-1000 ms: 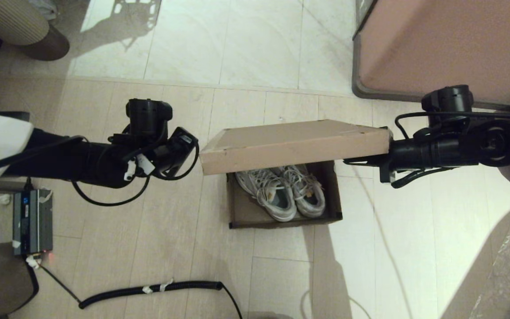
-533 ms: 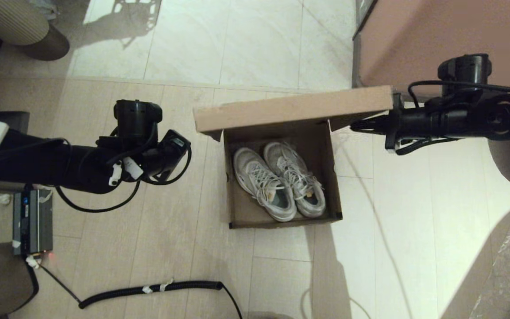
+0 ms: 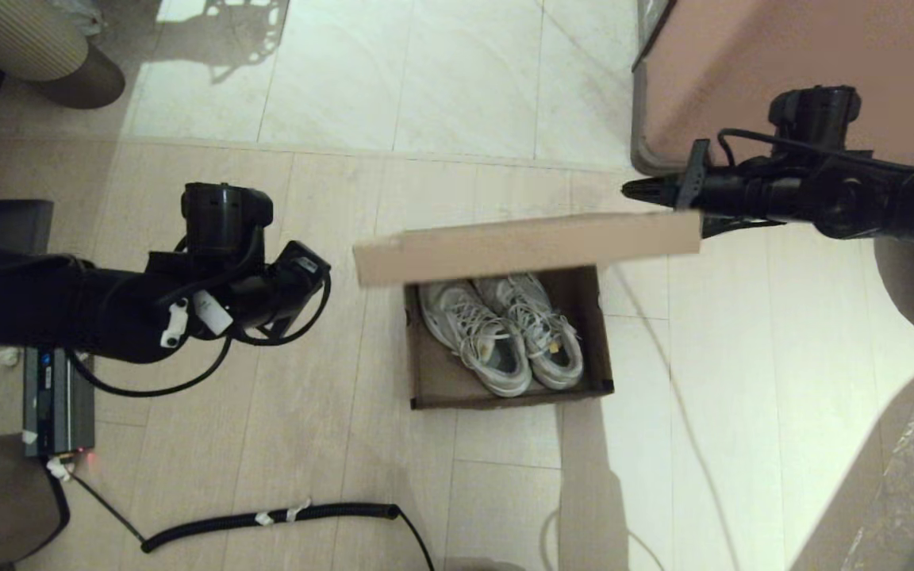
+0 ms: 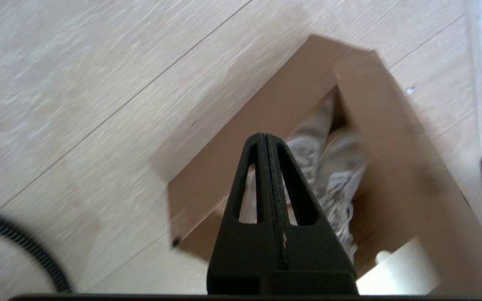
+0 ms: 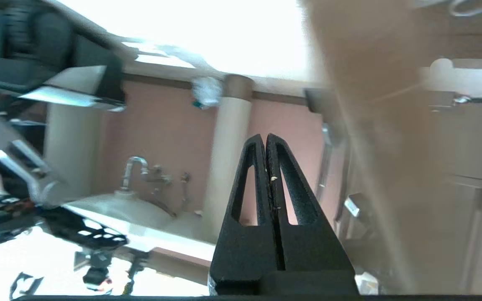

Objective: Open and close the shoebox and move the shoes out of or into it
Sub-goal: Open the shoe box

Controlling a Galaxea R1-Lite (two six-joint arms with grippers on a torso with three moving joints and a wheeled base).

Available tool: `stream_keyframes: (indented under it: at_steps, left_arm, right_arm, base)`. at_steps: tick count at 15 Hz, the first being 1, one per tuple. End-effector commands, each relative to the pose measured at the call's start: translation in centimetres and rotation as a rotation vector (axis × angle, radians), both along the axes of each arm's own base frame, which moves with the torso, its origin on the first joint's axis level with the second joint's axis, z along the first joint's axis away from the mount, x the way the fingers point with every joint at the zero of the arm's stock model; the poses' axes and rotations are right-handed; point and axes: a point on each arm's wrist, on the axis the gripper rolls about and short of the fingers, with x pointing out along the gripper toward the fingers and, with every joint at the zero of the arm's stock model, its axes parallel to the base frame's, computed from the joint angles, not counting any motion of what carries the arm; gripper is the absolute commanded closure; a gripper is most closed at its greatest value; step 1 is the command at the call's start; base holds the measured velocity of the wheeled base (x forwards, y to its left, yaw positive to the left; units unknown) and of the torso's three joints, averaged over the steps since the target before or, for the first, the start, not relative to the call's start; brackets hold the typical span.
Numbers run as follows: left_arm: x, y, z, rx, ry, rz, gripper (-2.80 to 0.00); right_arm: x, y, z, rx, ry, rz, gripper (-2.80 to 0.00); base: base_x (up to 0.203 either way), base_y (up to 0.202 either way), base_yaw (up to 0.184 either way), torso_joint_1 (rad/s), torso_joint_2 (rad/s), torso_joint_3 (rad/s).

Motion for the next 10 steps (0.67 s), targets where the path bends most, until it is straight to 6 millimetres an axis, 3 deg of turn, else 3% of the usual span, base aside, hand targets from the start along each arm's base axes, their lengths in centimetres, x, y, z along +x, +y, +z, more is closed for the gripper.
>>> stream_keyframes:
  at_steps: [1,3,4,6,8,10]
  left_arm:
    - [-1.3,-1.3,0.2,-0.001,-0.002,-0.052,0.0]
    - [-2.4,-7.2,-1.9,0.0,0.06,-0.259,0.0]
    - [-1.8,-9.7,-3.9,-0.002,0.109,-0.329,0.0]
    - [0.0,-13.0,-3.6,-0.049,0.087,-0.362,0.0]
    - [0.8,-13.4,-2.7,-0.047,0.075,-0.319,0.0]
    - [1.8,-10.9,-4.0,0.047,0.096,-0.191,0.0]
  right_arm:
    - [1.3,1.5,-2.3,0.006,0.05,0.033,0.0]
    - [1.2,3.7,-2.7,0.002,0.057,0.081,0.0]
    - [1.1,4.2,-2.7,-0.004,0.054,0.086,0.0]
    - [0.3,3.2,-2.0,-0.018,0.059,0.052,0.0]
    - [0.4,0.6,-2.9,-0.131,0.025,0.019,0.0]
    - [0.0,0.1,-4.7,-0.353,-0.057,0.054,0.0]
  base:
    - [0.0,0.0,0.0,0.0,0.0,0.0]
    - [0.0,0.0,0.0,0.0,0.0,0.0]
    - [0.0,0.0,0.0,0.0,0.0,0.0]
    - [0.0,0.0,0.0,0.0,0.0,0.0]
    - [0.0,0.0,0.0,0.0,0.0,0.0]
    - [0.0,0.0,0.0,0.0,0.0,0.0]
